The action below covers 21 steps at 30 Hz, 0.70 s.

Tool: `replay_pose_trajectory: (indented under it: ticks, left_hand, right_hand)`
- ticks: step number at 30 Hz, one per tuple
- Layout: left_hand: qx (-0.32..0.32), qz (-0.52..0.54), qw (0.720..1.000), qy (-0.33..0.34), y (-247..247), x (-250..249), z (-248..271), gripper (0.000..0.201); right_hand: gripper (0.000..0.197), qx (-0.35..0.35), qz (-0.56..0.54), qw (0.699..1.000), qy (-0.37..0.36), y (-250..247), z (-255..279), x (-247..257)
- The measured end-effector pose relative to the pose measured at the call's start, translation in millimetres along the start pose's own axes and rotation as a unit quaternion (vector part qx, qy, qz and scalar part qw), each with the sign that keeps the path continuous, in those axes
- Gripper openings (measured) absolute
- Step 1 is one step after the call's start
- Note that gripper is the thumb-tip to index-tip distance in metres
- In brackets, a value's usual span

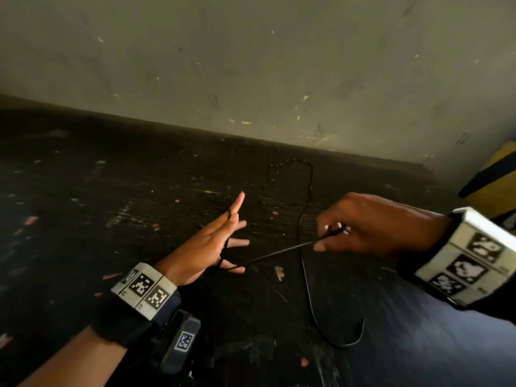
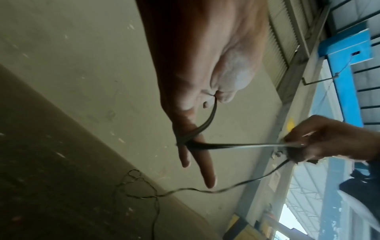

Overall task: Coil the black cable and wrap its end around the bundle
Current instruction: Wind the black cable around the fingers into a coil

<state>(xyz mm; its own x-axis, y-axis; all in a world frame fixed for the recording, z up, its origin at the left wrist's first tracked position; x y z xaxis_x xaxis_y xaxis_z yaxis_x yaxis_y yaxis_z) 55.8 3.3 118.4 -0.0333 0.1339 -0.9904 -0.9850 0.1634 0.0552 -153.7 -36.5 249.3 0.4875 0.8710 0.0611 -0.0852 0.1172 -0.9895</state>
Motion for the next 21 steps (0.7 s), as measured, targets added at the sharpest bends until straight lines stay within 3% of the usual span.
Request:
replay_pose_trajectory:
  ticks: [2,6,8,13,17,21]
  left_hand:
    - [0.026,0.011,0.999,-0.023,1,4,3,0.045]
    - [0.105,0.058,0.992,-0.047,25,8,6,0.046]
    - [0.126,0.077,0.988,-0.052,35,8,8,0.046]
    - [0.178,0.144,0.971,-0.061,45,2,19,0.063]
    - [0.192,0.159,0.966,-0.062,44,-3,27,0.052]
    - [0.262,0.161,0.949,-0.065,52,-11,31,0.051]
  right_hand:
    - [0.028,-0.025,-0.085,0.995,-0.051,-11,0,5]
    - [0.035,-0.125,-0.058,0.983,-0.123,-27,-16,22]
    - [0.039,-0.141,-0.045,0.984,-0.095,-27,-30,18]
    - [0.032,-0.105,-0.056,0.991,-0.057,-8,-47,-1]
    - [0.035,-0.122,-0.078,0.988,-0.052,-17,-45,-11]
    - [0.037,-0.139,-0.065,0.986,-0.069,-28,-44,-19]
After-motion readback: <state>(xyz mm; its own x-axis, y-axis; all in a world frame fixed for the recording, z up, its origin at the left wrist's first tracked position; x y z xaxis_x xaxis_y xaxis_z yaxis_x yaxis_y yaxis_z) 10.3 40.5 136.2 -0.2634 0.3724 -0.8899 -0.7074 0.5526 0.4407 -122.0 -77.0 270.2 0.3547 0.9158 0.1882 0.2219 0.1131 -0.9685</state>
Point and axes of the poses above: each hand's wrist, its own z-axis away from the middle knuckle, its own y-axis out of the palm, x = y × z, the point moved 3 cm from there along -z, towards the middle knuckle, and after that the axes turned 4 degrees about -z, right-handed, at the moved point
